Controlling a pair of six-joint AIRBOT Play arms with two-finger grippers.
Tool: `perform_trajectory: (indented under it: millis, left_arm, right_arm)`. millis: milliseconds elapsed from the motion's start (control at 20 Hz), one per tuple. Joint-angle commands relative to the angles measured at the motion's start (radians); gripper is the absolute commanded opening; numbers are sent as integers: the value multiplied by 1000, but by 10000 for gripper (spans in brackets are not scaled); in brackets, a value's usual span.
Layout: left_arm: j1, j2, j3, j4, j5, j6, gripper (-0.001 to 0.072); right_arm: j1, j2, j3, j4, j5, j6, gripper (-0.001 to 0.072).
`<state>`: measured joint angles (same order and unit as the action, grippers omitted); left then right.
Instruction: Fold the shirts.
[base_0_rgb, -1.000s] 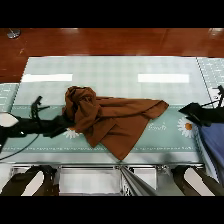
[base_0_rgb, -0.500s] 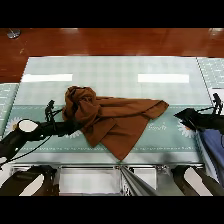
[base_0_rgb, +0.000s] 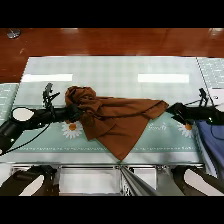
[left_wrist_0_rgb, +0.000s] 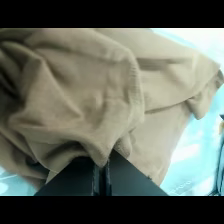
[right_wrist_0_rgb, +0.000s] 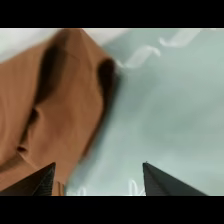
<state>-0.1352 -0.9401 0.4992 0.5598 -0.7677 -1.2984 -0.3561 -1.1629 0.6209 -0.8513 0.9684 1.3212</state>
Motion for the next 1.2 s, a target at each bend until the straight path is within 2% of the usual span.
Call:
perform_trajectory:
  millis: [0, 350, 400, 450, 500, 650, 800, 1000, 1150]
  left_arm:
    - [-1, 0, 23, -3, -8, 5, 33]
    - [-1, 0, 23, -3, -37, 5, 34]
    - [-1, 0, 23, -3, -37, 4, 34]
    - [-1, 0, 23, -4, -37, 4, 34]
    - [-1, 0, 23, -4, -37, 4, 34]
    - [1, 0, 50, -3, -37, 5, 34]
    - [63, 0, 212, -3, -37, 5, 33]
    - [208, 0, 658, -3, -45, 5, 33]
    - [320, 0, 1023, 0, -154, 5, 33]
  right_arm:
    - [103, -158, 112, 5, -24, 56, 630]
    - [227, -319, 252, 5, 23, 134, 615]
    - [235, -320, 252, 5, 33, 135, 494]
    - [240, -319, 253, 7, 58, 130, 121]
    - [240, -315, 256, 8, 80, 110, 23]
    - [239, -291, 296, 5, 135, 100, 22]
    - [238, -207, 447, 4, 178, 119, 22]
    - [238, -106, 888, 5, 254, 172, 22]
    - [239, -18, 1190, -5, 303, 171, 22]
